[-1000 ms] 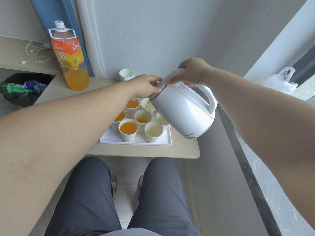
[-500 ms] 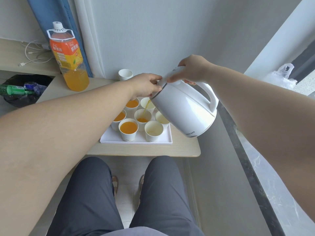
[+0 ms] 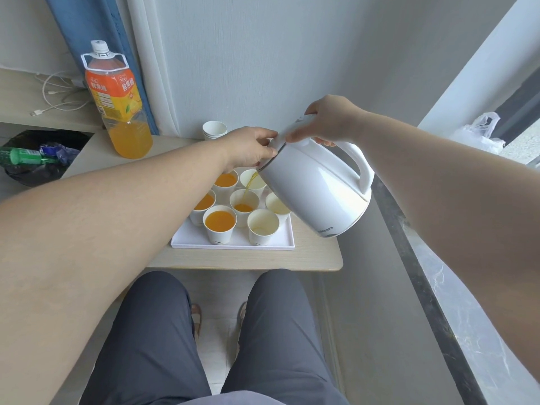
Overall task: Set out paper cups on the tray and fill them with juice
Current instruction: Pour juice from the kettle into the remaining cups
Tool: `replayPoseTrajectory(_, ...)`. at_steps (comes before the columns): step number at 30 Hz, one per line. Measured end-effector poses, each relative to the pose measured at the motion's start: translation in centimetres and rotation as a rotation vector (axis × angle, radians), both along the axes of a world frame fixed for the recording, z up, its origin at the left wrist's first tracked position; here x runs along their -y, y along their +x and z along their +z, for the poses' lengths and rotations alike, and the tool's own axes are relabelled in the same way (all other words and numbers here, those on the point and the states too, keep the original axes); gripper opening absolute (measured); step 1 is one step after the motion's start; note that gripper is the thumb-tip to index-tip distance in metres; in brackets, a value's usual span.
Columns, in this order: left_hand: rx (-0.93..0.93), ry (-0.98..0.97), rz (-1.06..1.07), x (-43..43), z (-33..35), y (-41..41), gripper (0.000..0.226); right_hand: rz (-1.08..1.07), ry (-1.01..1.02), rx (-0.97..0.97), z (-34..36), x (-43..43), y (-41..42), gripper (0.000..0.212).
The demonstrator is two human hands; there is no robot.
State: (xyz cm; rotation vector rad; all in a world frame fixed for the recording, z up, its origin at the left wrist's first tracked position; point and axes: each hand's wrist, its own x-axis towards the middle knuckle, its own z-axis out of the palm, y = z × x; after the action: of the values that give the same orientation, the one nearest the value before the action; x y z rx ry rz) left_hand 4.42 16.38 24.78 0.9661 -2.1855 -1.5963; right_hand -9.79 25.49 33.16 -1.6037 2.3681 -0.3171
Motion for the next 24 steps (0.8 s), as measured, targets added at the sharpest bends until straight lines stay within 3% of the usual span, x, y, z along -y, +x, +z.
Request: replayPoseTrajectory(24,-0.017,0.008,-0.004,0.14,0.18,0.08,0.046,-0.002,0.013,-0.028,0.63,0.20,0.41,0.039)
